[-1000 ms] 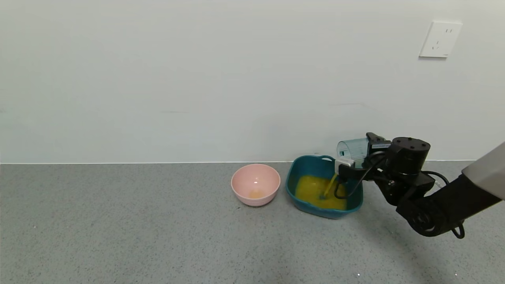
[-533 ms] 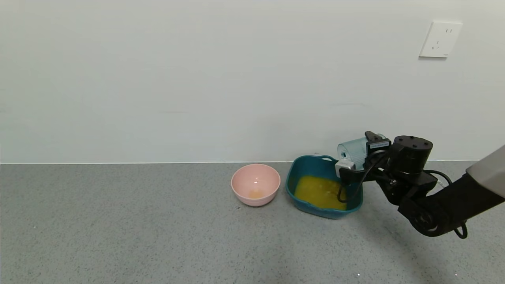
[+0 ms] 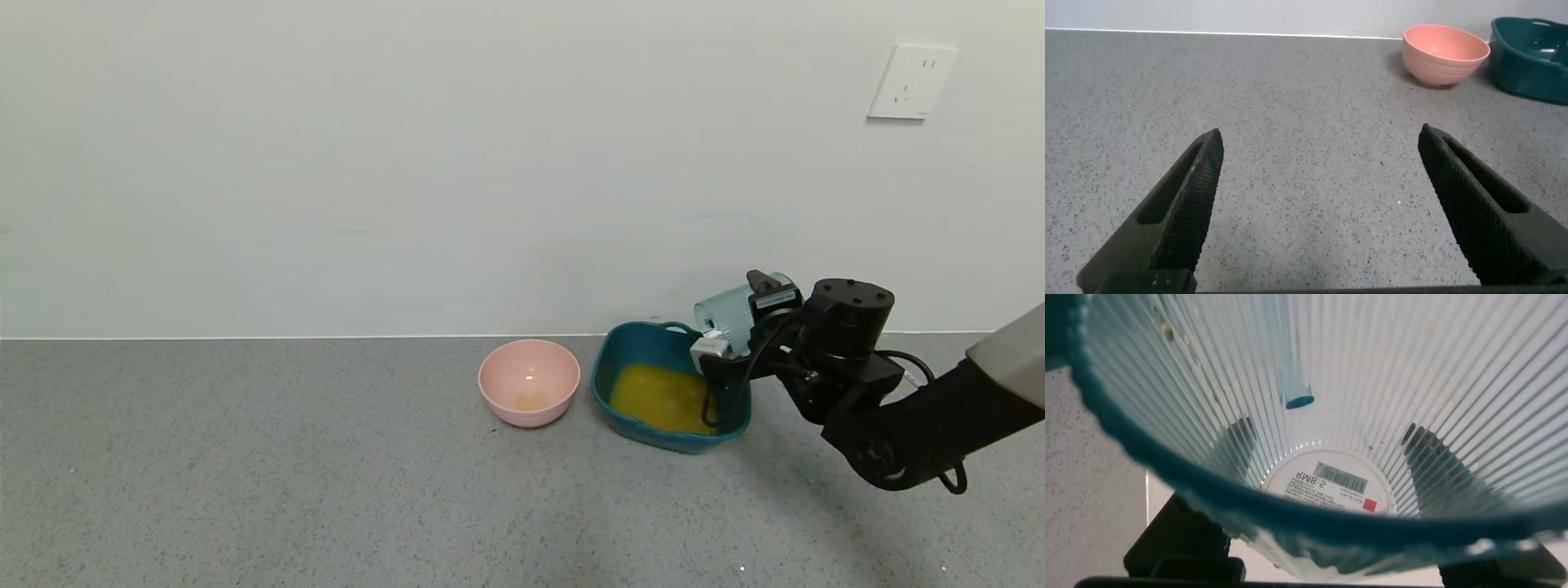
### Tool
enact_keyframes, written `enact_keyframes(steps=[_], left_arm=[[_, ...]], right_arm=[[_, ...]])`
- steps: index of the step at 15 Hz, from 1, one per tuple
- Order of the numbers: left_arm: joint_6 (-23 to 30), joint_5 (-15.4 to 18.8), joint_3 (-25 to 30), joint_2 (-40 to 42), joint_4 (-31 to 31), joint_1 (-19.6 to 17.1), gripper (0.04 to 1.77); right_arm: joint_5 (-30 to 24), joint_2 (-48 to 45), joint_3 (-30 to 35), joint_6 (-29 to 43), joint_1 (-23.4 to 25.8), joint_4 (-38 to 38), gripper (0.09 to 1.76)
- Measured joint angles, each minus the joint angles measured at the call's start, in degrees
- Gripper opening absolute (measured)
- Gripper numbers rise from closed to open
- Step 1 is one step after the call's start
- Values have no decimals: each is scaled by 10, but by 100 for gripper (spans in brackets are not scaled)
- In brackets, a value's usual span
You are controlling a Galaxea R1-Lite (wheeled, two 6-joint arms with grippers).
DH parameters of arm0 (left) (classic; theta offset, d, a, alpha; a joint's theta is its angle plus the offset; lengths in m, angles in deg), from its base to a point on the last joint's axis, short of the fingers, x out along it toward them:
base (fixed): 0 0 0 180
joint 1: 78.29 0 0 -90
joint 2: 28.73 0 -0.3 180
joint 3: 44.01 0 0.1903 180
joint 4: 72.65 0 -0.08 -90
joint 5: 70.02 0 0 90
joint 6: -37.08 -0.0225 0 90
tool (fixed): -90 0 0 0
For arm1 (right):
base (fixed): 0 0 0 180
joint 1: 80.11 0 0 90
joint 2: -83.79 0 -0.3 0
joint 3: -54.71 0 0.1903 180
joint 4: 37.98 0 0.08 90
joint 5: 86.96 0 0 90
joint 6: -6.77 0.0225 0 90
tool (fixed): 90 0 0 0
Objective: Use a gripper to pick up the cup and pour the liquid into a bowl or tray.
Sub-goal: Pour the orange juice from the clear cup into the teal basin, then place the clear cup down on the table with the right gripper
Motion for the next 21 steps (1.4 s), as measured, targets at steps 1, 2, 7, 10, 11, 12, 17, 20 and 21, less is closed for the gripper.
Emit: enact_keyframes(steps=[1,2,7,10,11,12,17,20,21], left_arm=[[0,0,0,0,0,0,172],[0,0,0,0,0,0,172],[0,0,0,0,0,0,172],[0,0,0,0,0,0,172],[0,0,0,0,0,0,172],[0,0,0,0,0,0,172],[0,0,0,0,0,0,172],[0,0,0,0,0,0,172],[0,0,0,0,0,0,172]], right_arm=[[0,0,0,-1,-1,0,134],[0,-1,-1,-1,-2,0,134],[4,-2,-1,0,-5,2,134],[6,-2,0,23,-5,4,134],[6,-3,0,42,-6,4,134],[7,-4,0,66,-6,5,134],[44,-9,3,258,-22,27,134],[59,-13,10,367,-23,56,134],[60,-16,15,405,-19,59,134]])
